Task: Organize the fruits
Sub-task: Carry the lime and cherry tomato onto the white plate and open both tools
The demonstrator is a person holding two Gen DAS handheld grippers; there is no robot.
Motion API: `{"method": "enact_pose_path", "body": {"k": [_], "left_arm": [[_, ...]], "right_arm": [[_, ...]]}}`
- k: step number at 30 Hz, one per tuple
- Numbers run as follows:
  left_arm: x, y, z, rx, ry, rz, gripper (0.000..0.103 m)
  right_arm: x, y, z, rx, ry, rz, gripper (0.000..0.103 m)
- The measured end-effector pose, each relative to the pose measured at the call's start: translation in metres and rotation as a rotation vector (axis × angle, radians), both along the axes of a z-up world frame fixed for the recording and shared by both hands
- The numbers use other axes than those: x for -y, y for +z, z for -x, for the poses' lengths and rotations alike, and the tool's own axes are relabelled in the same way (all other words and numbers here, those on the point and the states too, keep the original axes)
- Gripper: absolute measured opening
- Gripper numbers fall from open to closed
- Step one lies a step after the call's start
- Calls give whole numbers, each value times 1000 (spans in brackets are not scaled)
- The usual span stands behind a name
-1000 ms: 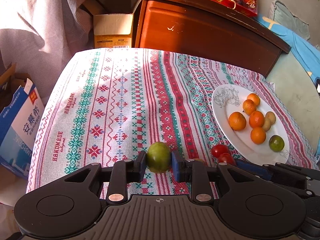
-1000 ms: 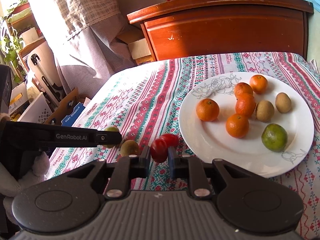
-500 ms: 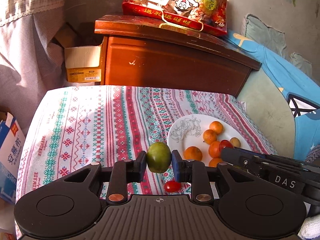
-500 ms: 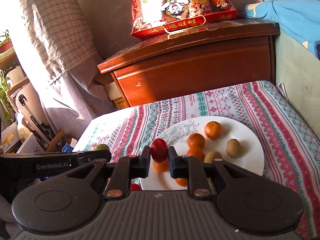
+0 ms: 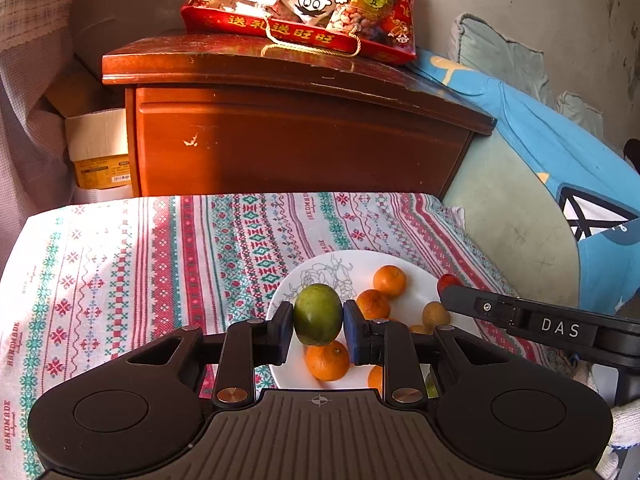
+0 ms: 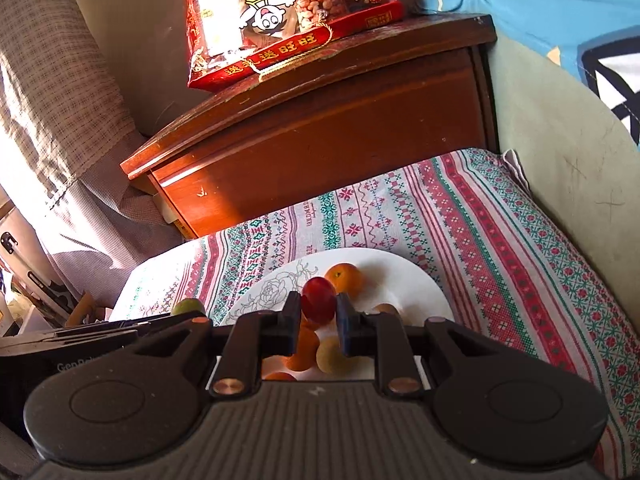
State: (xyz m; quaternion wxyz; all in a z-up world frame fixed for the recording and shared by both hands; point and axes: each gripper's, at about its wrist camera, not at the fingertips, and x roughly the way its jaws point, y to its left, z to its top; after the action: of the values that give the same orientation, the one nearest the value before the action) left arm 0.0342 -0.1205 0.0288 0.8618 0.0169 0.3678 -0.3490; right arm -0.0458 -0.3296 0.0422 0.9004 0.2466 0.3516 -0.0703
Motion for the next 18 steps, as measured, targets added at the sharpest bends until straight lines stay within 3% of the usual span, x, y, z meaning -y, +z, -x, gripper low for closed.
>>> {"method": "enact_pose_path", "body": {"k": [11, 18], "left_arm": [[20, -15, -1, -17, -24, -23, 24], [14, 1, 5, 10, -18, -9, 27]], "right_arm": [[6, -11, -4, -23, -34, -30, 22], [9, 2, -1, 10, -59, -42, 22]]}}
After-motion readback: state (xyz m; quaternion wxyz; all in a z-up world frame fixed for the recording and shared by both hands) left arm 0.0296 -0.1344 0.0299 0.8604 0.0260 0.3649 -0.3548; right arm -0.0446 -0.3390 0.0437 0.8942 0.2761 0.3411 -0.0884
